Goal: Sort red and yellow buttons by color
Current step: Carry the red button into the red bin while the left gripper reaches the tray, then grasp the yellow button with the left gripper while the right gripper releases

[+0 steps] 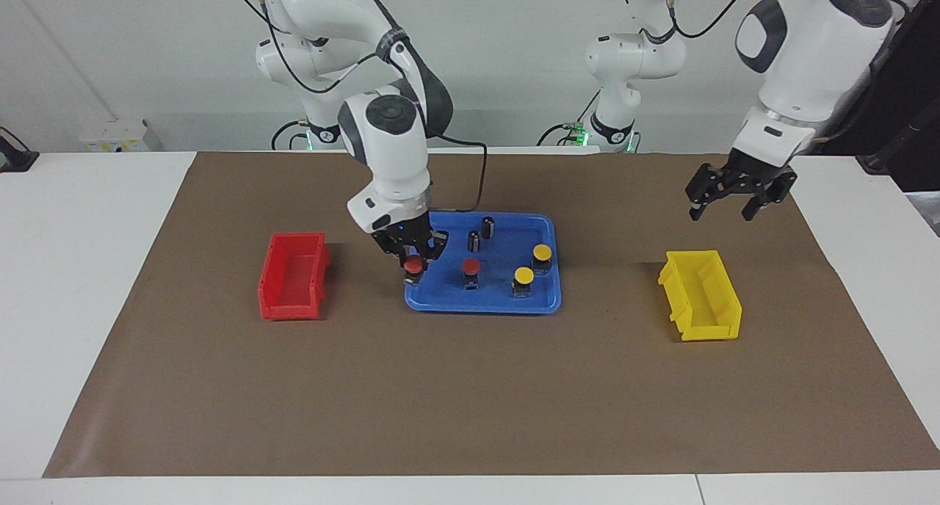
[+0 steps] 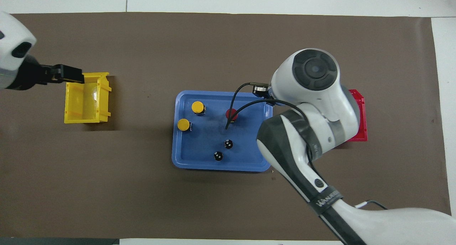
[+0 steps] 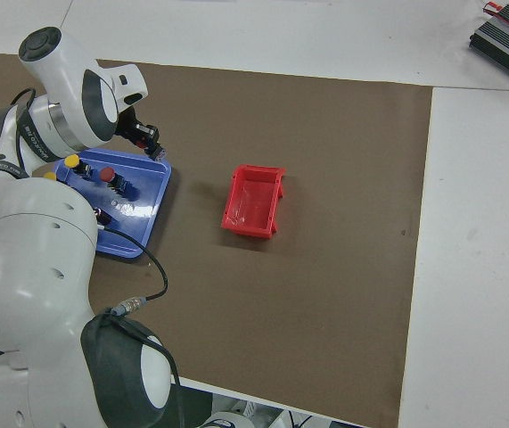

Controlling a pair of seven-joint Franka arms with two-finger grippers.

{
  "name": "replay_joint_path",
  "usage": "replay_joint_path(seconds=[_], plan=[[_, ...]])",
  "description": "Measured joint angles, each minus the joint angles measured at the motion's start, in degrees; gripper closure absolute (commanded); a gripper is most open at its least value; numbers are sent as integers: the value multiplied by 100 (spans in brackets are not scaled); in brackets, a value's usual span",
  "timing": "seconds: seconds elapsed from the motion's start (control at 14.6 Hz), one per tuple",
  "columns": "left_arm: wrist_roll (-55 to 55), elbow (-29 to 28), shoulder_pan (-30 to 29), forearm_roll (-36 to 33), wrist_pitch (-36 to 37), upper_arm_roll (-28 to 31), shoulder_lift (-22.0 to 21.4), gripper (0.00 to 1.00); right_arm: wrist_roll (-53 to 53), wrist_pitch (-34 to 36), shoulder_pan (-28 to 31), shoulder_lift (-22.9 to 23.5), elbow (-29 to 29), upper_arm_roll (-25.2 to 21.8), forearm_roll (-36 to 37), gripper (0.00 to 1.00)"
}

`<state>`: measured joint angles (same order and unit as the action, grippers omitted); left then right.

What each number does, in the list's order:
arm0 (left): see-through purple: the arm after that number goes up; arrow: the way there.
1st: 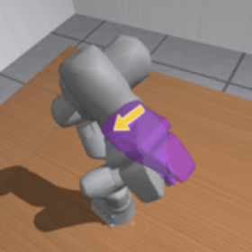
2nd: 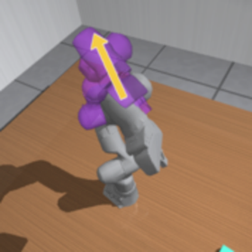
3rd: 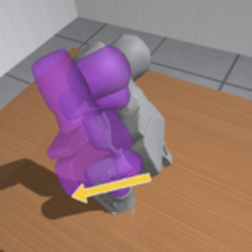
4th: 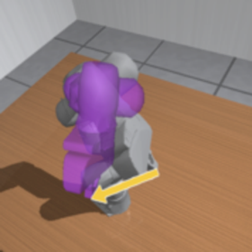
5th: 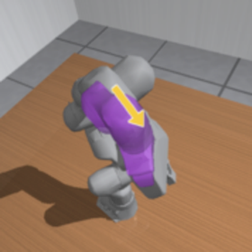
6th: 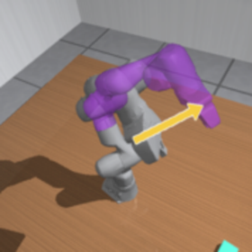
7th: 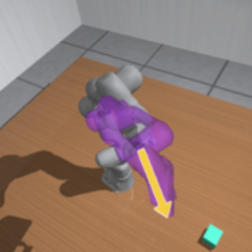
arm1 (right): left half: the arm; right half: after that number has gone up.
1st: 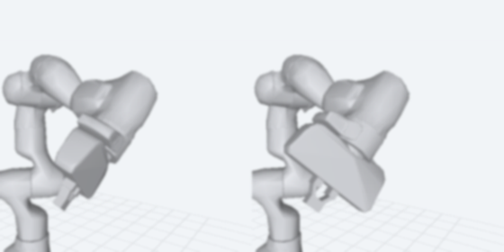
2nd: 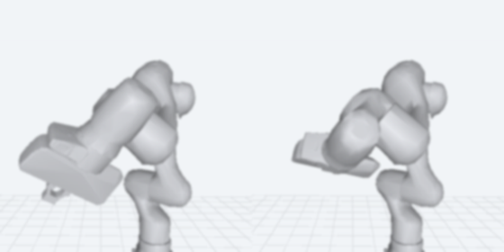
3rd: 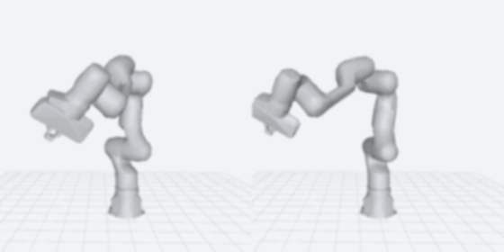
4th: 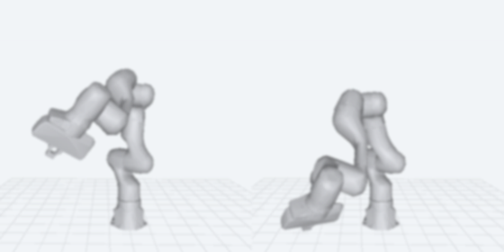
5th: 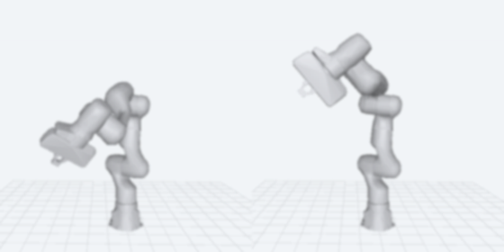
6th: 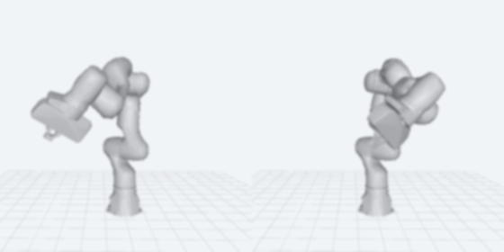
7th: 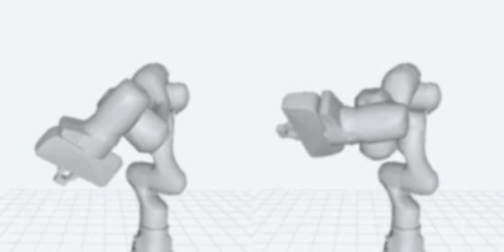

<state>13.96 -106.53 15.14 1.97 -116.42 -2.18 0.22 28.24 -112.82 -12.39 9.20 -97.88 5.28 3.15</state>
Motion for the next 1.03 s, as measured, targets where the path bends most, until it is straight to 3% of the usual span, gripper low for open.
replay_joint_path(seconds=[0.21,0.48,0.75,1.03], plan=[[689,-300,682,0,-541,-19,447,7,-1119,146,656,-396,-394,-8,-12,75],[779,-412,1220,0,-807,-25,986,8,-2111,83,1134,-683,-1111,-7,-251,75],[760,-694,1403,0,-863,-26,1016,8,-2952,-338,1516,-867,-1650,-11,-524,75],[758,-749,1555,0,-864,-29,988,8,-3014,-1016,1532,-1158,-2564,14,-540,75]])
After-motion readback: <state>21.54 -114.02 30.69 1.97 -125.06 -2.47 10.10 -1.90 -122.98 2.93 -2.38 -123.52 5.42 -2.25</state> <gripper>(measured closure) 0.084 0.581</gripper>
